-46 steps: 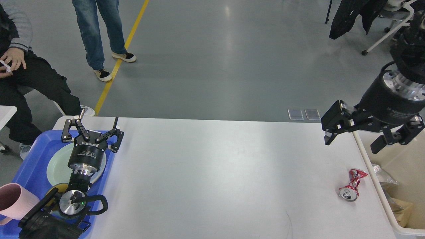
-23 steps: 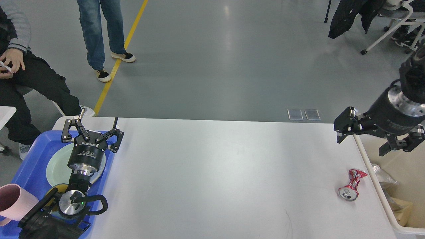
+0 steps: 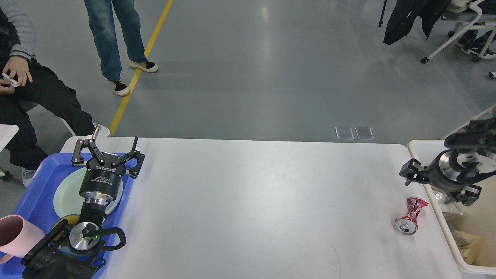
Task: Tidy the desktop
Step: 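Lower the right gripper onto the red-and-white can and grasp it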
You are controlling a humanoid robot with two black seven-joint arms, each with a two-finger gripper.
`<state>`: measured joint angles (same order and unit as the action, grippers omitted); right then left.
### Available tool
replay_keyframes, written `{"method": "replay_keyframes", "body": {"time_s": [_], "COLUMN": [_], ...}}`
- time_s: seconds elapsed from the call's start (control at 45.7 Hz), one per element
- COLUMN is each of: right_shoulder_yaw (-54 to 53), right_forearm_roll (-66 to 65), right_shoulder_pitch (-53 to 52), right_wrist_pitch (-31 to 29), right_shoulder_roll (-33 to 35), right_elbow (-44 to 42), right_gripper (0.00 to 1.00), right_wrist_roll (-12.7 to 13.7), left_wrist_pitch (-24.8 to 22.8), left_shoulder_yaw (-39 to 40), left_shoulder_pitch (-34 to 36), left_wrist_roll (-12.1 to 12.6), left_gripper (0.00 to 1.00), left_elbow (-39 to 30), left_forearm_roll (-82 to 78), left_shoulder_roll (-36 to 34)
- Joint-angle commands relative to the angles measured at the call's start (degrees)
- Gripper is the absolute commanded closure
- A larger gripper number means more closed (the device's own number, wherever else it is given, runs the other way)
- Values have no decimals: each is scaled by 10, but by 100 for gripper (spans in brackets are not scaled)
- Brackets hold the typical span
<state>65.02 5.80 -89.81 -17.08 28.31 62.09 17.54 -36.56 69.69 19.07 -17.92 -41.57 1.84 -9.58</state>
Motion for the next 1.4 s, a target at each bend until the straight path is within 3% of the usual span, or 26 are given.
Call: {"method": "replay_keyframes", "body": {"time_s": [0.0, 0.306, 0.459, 1.116, 1.378], "right_shoulder_yaw": [-53, -100, -123, -140, -146], "right_forearm_roll": [0, 0, -1, -1, -1], "right_shoulder_pitch": [108, 255, 284, 321, 327], "right_wrist_pitch": [14, 73, 108, 150, 160], "right_shoulder_roll": [-4, -62, -70, -93, -93], "right_elbow": [-89, -224, -238, -267, -268], "right_gripper": [0, 0, 0, 3, 24], "right_wrist_roll": [-1, -1, -1, -1, -1], "left_wrist_pitch": [0, 0, 0, 0, 0], "left_shoulder_yaw": [0, 0, 0, 0, 0], "left_shoulder_pitch": [0, 0, 0, 1, 1], "left_wrist_roll": [0, 1, 0, 0, 0], "left_gripper": [4, 4, 4, 4, 4], "left_elbow": [0, 0, 0, 0, 0], "left_forearm_roll": [0, 0, 0, 0, 0], "left_shoulder_roll": [0, 0, 0, 0, 0]}}
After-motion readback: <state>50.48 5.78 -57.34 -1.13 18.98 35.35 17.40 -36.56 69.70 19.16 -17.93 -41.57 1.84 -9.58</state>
